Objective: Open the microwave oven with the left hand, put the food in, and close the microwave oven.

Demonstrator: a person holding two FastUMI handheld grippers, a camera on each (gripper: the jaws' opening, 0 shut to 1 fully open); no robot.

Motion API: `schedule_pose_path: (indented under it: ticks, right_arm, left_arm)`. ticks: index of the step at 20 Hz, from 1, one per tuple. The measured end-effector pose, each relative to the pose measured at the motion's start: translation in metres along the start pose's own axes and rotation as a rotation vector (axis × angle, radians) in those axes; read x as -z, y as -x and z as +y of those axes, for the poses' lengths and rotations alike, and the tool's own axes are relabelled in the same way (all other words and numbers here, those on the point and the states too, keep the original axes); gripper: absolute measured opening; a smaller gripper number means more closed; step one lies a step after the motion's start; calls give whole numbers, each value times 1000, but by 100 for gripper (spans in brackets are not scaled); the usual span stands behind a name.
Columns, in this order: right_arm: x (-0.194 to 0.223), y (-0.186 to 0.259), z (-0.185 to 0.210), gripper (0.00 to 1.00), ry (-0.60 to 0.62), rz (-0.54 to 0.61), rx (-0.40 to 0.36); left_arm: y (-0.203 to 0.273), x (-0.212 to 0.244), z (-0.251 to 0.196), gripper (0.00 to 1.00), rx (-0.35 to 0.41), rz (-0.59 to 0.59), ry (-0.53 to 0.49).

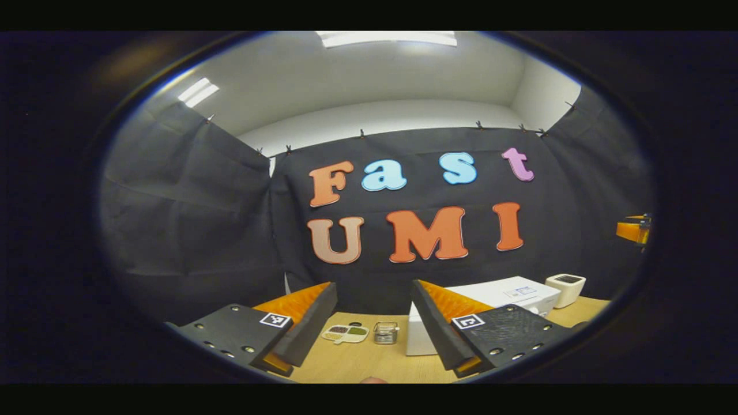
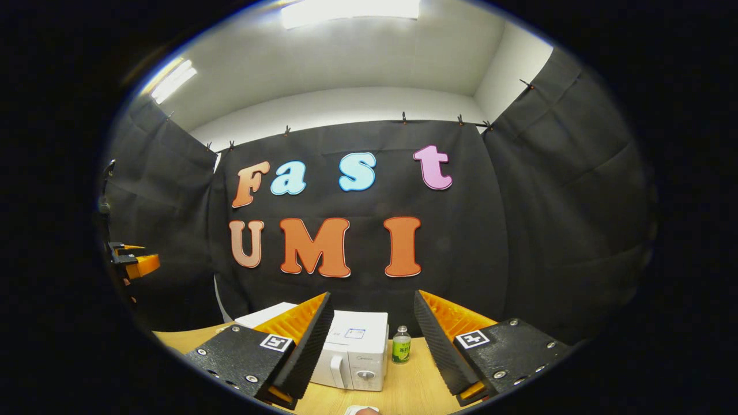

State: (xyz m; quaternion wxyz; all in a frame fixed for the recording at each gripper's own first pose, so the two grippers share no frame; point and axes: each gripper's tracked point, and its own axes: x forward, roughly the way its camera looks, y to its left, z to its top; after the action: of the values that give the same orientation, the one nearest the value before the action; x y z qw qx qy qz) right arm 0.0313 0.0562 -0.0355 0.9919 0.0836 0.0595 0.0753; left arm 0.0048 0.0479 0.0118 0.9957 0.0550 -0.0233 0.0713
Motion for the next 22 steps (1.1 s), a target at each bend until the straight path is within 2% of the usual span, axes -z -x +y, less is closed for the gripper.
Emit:
schedule_pose_path:
  ticks: [9,10,16,17,22]
  right_arm:
    - [-9,-3,7,88,33,-29,-9]
    - [-10,-4,7,88,35,-32,-11]
    - [-12,-7,8,90,44,-43,-13]
    - [-12,-8,9,90,43,-43,-15]
    - [-10,-10,10,91,50,-38,-25]
  left_arm:
    - [-3,-1,-9,86,39,-14,6]
    - [-3,-1,-10,83,41,-16,5]
    - [-3,-3,-7,88,35,-28,-1]
    - [-2,-4,-8,86,36,-30,-4]
    - [-1,-6,-11,88,50,-45,3]
